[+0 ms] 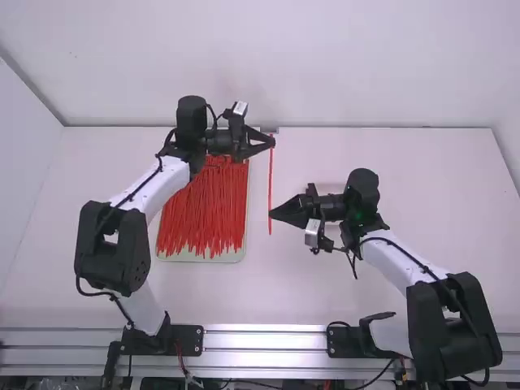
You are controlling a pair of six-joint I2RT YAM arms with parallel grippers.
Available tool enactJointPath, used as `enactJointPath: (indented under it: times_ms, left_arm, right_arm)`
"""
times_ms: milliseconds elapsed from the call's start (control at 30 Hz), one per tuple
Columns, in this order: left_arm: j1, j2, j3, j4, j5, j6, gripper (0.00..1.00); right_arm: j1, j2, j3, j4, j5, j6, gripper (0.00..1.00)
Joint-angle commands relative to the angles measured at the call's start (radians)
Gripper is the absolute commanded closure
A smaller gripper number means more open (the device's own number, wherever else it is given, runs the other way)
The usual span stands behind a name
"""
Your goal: Fasten the cable tie
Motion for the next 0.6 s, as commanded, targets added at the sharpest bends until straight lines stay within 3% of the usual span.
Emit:
enactJointPath:
  times_ms: [0, 267, 367, 467, 567]
  left_arm:
    - [-0.009, 0.008, -0.006, 0.004, 0.02, 0.033, 0.98]
    - [-0.01, 0.008, -0.006, -0.047, 0.022, 0.085, 0.98]
    - [-0.011, 0.008, -0.006, -0.049, 0.023, 0.105, 0.98]
    - [-0.012, 0.008, -0.006, -0.049, 0.023, 0.115, 0.98]
    - [-0.012, 0.008, -0.006, -0.05, 0.022, 0.148, 0.98]
  right_arm:
    - [0.002, 0.0, 0.0, 0.0, -0.005, 0.102, 1.0]
    - [0.003, 0.0, 0.0, 0.003, 0.047, 0.541, 1.0]
    - [0.003, 0.0, 0.0, 0.004, 0.184, 0.752, 1.0]
    - [0.011, 0.0, -0.001, 0.004, 0.234, 0.777, 1.0]
    - [0.017, 0.0, 0.0, 0.004, 0.126, 0.716, 1.0]
